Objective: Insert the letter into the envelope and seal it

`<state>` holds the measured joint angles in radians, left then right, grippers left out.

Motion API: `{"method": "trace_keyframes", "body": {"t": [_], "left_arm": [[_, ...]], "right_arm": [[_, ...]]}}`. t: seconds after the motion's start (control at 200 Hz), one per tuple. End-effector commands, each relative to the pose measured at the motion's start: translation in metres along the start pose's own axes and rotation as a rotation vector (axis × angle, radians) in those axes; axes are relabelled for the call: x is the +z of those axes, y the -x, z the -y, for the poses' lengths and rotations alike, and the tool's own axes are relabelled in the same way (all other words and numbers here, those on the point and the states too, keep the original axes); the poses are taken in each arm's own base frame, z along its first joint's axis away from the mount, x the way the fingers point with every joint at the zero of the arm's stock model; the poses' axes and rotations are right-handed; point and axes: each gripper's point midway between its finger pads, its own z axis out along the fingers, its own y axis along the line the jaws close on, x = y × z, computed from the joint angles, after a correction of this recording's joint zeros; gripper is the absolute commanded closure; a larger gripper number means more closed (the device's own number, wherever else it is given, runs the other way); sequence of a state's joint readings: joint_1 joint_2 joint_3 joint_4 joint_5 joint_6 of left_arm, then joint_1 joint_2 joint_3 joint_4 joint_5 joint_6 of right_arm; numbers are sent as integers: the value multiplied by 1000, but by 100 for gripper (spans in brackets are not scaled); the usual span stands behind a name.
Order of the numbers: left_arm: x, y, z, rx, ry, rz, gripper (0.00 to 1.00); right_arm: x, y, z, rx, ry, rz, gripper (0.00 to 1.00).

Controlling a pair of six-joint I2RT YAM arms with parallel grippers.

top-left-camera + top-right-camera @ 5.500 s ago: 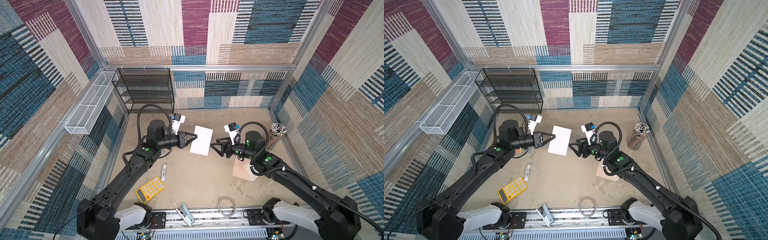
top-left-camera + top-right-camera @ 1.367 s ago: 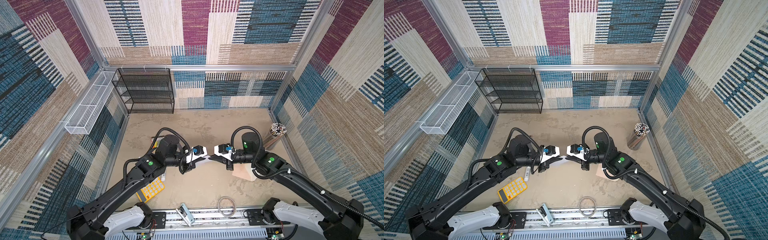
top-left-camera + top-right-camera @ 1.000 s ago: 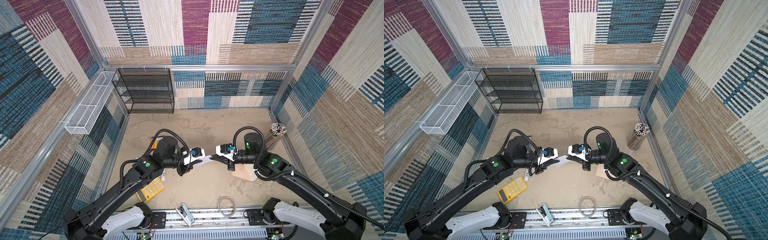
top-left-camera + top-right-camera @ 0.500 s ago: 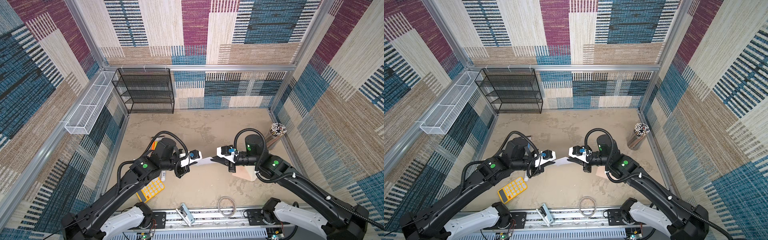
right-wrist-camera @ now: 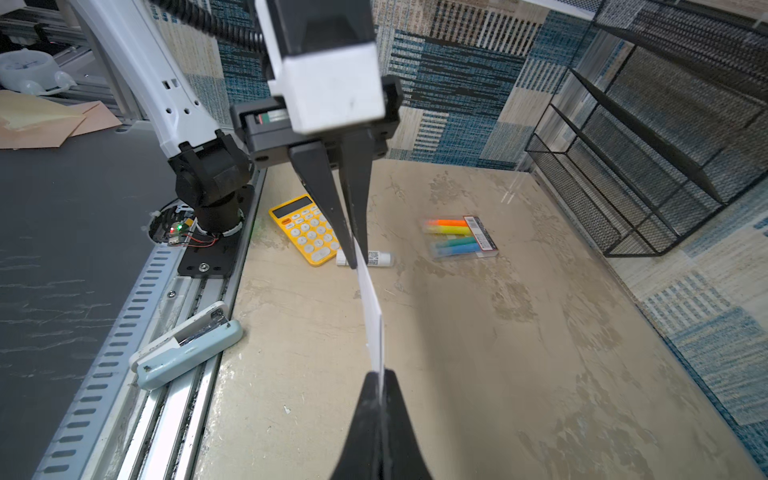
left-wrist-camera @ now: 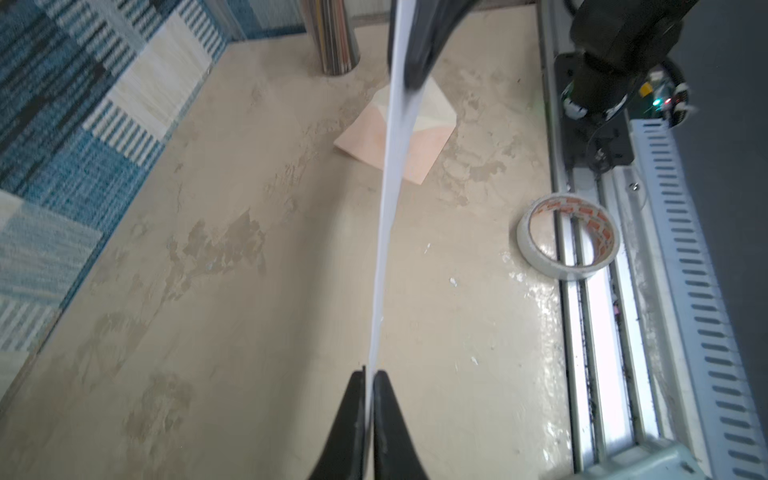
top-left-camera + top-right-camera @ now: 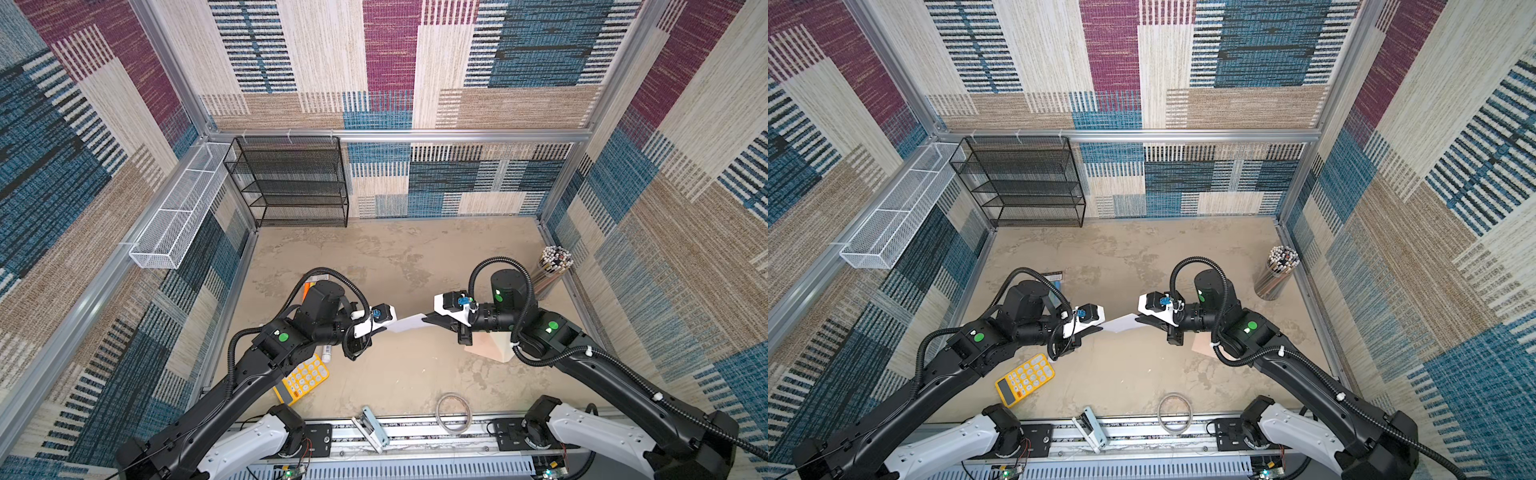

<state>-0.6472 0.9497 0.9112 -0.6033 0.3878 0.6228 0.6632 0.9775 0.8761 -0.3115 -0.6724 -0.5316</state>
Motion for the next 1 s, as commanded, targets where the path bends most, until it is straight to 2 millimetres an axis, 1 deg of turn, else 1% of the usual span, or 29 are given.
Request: {"method": "trace_keyframes", "body": {"t": [0.0, 0.135, 0.336, 0.521, 0.606, 0.691, 0.756, 0.801, 0.937, 0.967, 0.997], "left_arm": [[-2, -14, 6, -23, -14, -54, 100], [-4, -15, 6, -27, -9, -50, 100], [-5, -11, 5, -29, -6, -25, 100], [-7, -1, 9, -26, -31, 17, 100], [-9, 4, 8, -41, -33, 43, 100], [-9, 8, 8, -54, -38, 58, 100], [-8, 7, 6, -72, -33, 48, 100], [-7, 6, 5, -86, -32, 37, 100], [-6, 5, 6, -112, -51, 17, 100], [-6, 5, 6, -117, -51, 17, 100], [-6, 5, 5, -121, -47, 15, 100]], "right_arm": [[-1, 4, 0, -4, -2, 9, 100], [-1, 5, -1, -5, -1, 12, 100], [-1, 4, -1, 1, 4, 13, 100], [0, 4, -2, 6, 12, 16, 100], [0, 6, 1, 15, -7, 29, 100], [-2, 10, 2, 7, -24, 54, 88], [-5, 12, 2, 0, -37, 68, 79], [-6, 13, 1, -1, -38, 73, 77], [-5, 10, 2, 5, -40, 65, 76], [-5, 10, 2, 6, -44, 64, 73], [-5, 10, 4, 8, -51, 61, 64]]}}
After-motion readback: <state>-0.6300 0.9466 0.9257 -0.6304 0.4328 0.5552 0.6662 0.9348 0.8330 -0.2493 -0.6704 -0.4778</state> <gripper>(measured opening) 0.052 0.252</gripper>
